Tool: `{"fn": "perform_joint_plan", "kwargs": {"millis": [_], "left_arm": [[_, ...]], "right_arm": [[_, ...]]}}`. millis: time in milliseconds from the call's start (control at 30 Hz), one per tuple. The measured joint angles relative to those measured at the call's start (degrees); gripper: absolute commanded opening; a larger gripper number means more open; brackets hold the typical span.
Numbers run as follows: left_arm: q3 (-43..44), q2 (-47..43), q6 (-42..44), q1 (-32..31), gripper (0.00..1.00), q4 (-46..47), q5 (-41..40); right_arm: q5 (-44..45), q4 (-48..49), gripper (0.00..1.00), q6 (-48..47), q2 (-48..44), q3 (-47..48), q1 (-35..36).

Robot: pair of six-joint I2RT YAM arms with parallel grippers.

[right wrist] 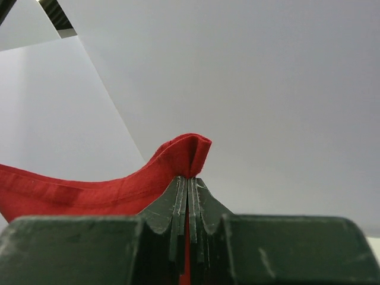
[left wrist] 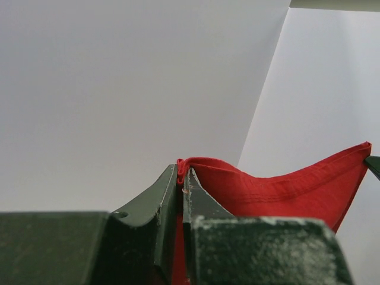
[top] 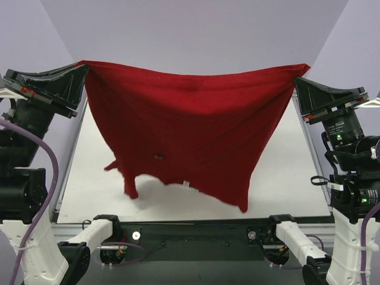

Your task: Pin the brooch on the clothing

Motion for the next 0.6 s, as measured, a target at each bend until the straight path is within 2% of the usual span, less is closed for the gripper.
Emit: {"fn": "perform_joint_plan", "kwargs": {"millis": [300,600], "left_arm": [[-2.3,4.1,-0.2,0.0,0.0,0.0,0.7],[-10.7,13.8,0.5,0.1,0.0,0.8,0.1]], "right_arm": [[0.1,0.1,0.0,-0.2,2.2,-2.0,0.0],[0.2,2.6,0.0,0.2,15.8,-8.5,0.0]]}}
